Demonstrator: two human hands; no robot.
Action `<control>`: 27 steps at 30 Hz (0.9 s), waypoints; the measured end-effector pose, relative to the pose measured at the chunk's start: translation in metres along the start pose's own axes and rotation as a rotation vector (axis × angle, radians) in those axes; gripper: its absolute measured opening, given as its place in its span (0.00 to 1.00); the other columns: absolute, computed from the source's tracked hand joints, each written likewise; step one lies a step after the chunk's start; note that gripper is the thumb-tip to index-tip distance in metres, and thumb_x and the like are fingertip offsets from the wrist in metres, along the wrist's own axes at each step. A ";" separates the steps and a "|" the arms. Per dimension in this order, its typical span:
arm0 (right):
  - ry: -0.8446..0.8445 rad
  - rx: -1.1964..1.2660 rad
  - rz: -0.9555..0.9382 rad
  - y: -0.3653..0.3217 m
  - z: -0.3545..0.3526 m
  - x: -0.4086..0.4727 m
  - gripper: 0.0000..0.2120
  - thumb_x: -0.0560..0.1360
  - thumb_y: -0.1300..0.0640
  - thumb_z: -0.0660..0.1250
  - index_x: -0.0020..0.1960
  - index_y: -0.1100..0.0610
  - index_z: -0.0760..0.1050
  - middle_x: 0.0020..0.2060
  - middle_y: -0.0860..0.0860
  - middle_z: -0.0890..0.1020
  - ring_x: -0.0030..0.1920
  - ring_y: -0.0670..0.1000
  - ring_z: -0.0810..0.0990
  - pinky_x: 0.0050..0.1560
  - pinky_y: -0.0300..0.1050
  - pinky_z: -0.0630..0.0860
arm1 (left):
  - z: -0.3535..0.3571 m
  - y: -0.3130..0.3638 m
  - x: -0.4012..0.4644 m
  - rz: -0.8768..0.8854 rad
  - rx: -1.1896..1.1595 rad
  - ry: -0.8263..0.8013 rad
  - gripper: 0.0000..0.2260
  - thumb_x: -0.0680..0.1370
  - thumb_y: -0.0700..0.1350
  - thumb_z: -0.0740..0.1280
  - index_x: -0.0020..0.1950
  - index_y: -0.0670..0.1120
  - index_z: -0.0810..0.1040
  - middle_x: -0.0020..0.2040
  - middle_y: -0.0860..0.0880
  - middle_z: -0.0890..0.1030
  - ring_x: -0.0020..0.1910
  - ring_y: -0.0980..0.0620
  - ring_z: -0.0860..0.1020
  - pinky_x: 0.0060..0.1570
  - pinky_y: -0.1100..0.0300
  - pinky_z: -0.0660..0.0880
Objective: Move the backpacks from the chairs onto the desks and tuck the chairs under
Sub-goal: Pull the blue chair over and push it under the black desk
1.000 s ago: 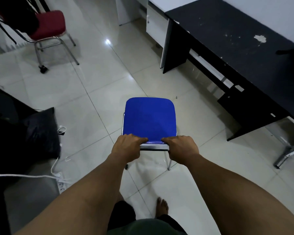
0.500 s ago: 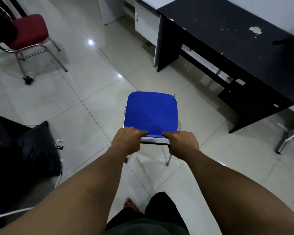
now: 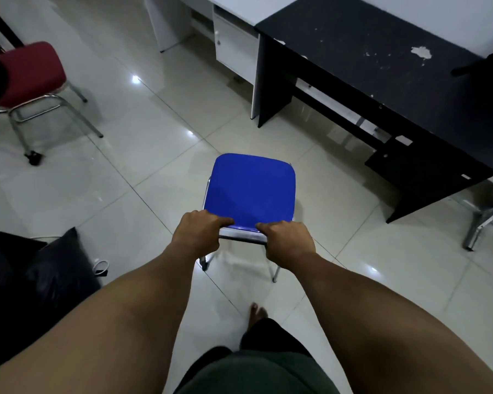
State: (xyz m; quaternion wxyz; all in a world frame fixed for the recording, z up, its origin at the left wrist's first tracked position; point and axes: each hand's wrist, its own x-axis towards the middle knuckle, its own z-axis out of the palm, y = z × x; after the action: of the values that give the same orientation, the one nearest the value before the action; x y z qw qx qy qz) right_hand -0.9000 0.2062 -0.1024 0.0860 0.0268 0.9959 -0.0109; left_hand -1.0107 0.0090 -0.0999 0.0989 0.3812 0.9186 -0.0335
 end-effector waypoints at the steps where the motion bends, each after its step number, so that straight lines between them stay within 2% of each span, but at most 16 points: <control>1: -0.001 0.004 0.004 0.002 -0.002 0.004 0.18 0.70 0.57 0.65 0.58 0.44 0.74 0.37 0.47 0.81 0.29 0.54 0.70 0.30 0.42 0.62 | -0.001 -0.002 0.003 0.007 -0.015 0.010 0.23 0.70 0.46 0.69 0.63 0.64 0.74 0.44 0.54 0.83 0.42 0.47 0.81 0.39 0.58 0.74; 3: -0.003 -0.013 0.019 0.007 -0.007 0.016 0.18 0.70 0.57 0.65 0.58 0.43 0.75 0.36 0.47 0.81 0.30 0.53 0.70 0.29 0.41 0.60 | -0.003 -0.004 0.014 0.033 -0.023 0.046 0.21 0.69 0.45 0.69 0.60 0.62 0.76 0.41 0.54 0.83 0.40 0.48 0.80 0.35 0.59 0.71; 5: -0.013 -0.017 0.054 0.012 -0.014 0.028 0.19 0.71 0.57 0.65 0.59 0.43 0.75 0.37 0.47 0.81 0.32 0.54 0.75 0.30 0.41 0.62 | -0.008 -0.007 0.027 0.052 -0.044 0.063 0.19 0.69 0.46 0.69 0.58 0.61 0.77 0.39 0.54 0.82 0.38 0.48 0.80 0.35 0.59 0.71; 11: -0.042 0.005 0.180 0.009 -0.022 0.055 0.16 0.68 0.55 0.65 0.54 0.41 0.75 0.35 0.46 0.80 0.34 0.54 0.78 0.32 0.42 0.67 | -0.010 -0.030 0.056 0.134 -0.055 0.059 0.19 0.69 0.48 0.69 0.59 0.61 0.76 0.37 0.53 0.81 0.35 0.48 0.79 0.33 0.59 0.70; 13: -0.048 0.024 0.239 0.003 -0.022 0.062 0.16 0.68 0.55 0.65 0.54 0.41 0.75 0.35 0.46 0.81 0.34 0.54 0.78 0.32 0.42 0.66 | -0.010 -0.040 0.064 0.195 -0.068 0.040 0.20 0.71 0.49 0.69 0.62 0.60 0.75 0.38 0.52 0.81 0.35 0.48 0.79 0.34 0.58 0.72; 16: -0.053 0.036 0.282 -0.002 -0.022 0.075 0.18 0.69 0.54 0.65 0.57 0.40 0.75 0.40 0.45 0.83 0.38 0.53 0.80 0.35 0.43 0.73 | -0.011 -0.057 0.079 0.261 -0.055 0.041 0.20 0.72 0.49 0.68 0.63 0.60 0.74 0.38 0.52 0.81 0.35 0.47 0.79 0.35 0.57 0.73; 21: -0.058 0.030 0.347 -0.014 -0.024 0.102 0.18 0.70 0.53 0.65 0.58 0.40 0.73 0.42 0.44 0.84 0.40 0.53 0.81 0.38 0.45 0.77 | -0.015 -0.085 0.108 0.337 -0.038 0.032 0.20 0.73 0.50 0.67 0.65 0.59 0.73 0.40 0.51 0.82 0.37 0.47 0.79 0.39 0.55 0.77; 25: -0.054 0.042 0.377 -0.013 -0.028 0.126 0.20 0.70 0.55 0.66 0.60 0.40 0.73 0.43 0.45 0.84 0.41 0.54 0.82 0.39 0.45 0.77 | -0.019 -0.104 0.134 0.391 -0.024 0.051 0.21 0.74 0.51 0.68 0.67 0.58 0.73 0.44 0.51 0.83 0.41 0.47 0.81 0.44 0.53 0.80; 27: -0.053 0.032 0.370 -0.011 -0.030 0.139 0.19 0.71 0.54 0.66 0.60 0.41 0.73 0.43 0.45 0.83 0.40 0.54 0.82 0.38 0.44 0.76 | -0.024 -0.112 0.150 0.398 -0.009 0.070 0.21 0.73 0.50 0.68 0.66 0.59 0.74 0.43 0.52 0.83 0.40 0.47 0.81 0.42 0.54 0.79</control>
State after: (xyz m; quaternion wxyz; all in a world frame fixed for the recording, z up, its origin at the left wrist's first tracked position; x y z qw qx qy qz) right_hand -1.0428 0.2027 -0.0964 0.1122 0.2106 0.9710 -0.0114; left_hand -1.1970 0.0370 -0.1091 0.0733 0.5558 0.8281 0.0043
